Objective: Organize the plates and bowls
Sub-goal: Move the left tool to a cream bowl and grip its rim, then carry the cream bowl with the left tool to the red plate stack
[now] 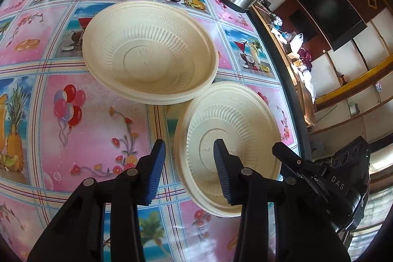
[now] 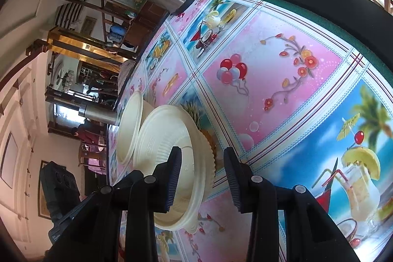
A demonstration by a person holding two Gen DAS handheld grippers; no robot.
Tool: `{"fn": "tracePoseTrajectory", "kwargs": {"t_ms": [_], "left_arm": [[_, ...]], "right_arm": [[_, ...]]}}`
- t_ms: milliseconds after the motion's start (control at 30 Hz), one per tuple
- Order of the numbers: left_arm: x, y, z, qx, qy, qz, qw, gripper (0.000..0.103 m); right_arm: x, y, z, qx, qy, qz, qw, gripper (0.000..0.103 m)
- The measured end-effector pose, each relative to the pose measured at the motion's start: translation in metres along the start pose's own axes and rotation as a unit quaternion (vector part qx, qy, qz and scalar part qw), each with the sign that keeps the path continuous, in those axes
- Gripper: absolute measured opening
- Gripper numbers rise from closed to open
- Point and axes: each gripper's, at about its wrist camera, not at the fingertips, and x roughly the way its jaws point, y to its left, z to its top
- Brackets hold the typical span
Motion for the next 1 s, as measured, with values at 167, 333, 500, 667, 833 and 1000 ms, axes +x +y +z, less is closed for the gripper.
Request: {"fn": "tracePoseTrajectory", "kwargs": {"t_ms": [167, 333, 500, 667, 833, 1000], "left_arm": [[0.0023, 0.0, -0.0003, 0.006, -0.002, 0.003, 1.0, 0.018], [0.0041, 0.0016, 0.0005, 0.008, -0.005, 0.003, 0.9999, 0.008], [0.0039, 0.0011, 0.0001, 0.012, -0.01, 0.003, 0.9999, 0.007], [0.0036, 0.0012, 0.0002, 0.013, -0.012, 0.0, 0.9998, 0.007], [0.0036, 0.001, 0.0001, 0.012, -0.012, -0.002, 0.9999, 0.007], [0.0032, 0.0014, -0.0003, 0.009, -0.012, -0.003, 0.9999, 0.007]], "right_arm": [[0.004, 0.0, 0.0003, 0.0, 0.003, 0.004, 1.0, 0.039], [0.0039, 0.0006, -0.0005, -0.001, -0.003, 0.0, 1.0, 0.039], [0.0045, 0.0009, -0.0015, -0.002, -0.004, -0.005, 1.0, 0.032], [0.0018, 0.0005, -0.0016, -0.003, -0.01, -0.01, 1.0, 0.02], [0.0003, 0.0026, -0.0027, -0.009, -0.017, -0.015, 1.0, 0.01], [-0.0006, 0.004, -0.0039, -0.015, -0.02, -0.021, 0.999, 0.009]]}}
